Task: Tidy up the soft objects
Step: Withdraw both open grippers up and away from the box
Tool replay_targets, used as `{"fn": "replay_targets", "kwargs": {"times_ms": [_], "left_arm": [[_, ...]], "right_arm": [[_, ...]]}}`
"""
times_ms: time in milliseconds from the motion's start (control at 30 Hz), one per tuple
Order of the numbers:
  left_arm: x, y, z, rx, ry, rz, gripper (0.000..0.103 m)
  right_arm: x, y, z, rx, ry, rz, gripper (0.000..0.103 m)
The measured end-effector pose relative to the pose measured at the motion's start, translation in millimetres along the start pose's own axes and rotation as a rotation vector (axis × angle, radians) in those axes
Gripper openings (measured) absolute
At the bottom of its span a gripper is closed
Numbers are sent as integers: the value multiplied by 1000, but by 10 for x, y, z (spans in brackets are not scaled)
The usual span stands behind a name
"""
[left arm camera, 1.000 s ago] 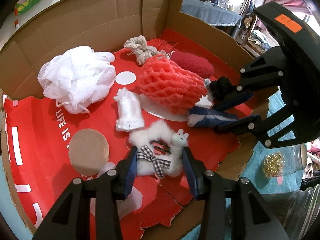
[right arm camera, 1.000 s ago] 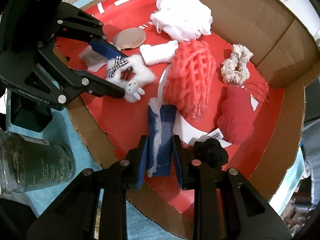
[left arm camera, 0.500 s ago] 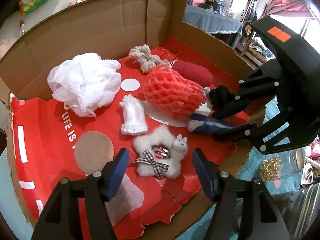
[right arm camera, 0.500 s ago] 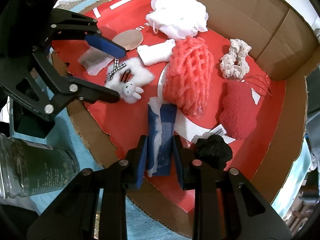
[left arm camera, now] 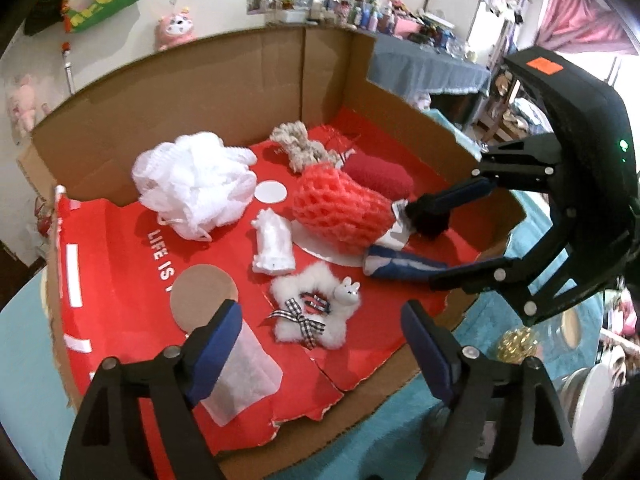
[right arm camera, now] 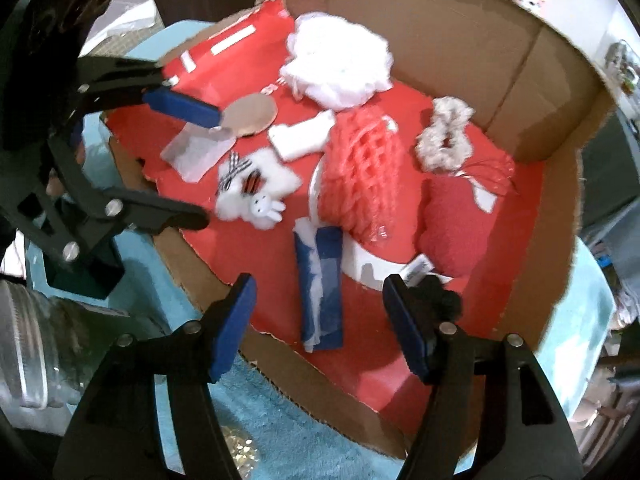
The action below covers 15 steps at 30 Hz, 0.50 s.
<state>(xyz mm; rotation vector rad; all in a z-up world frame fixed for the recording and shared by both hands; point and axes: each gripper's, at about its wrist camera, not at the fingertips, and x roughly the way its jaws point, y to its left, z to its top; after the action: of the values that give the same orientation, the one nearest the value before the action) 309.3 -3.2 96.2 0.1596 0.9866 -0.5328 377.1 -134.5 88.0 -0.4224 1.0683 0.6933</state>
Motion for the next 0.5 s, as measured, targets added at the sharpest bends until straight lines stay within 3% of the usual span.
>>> {"fn": "replay_targets", "kwargs": {"times_ms": [200,500], "left_arm": [[-235,-1,-44,-90,-58,50,99],[-413,0,-144,-180,-113,155,101]], "right_arm": [[-205,-139,-11,168,-39,-33,65],[-478,23,-97,302,-106,-43,69]]}}
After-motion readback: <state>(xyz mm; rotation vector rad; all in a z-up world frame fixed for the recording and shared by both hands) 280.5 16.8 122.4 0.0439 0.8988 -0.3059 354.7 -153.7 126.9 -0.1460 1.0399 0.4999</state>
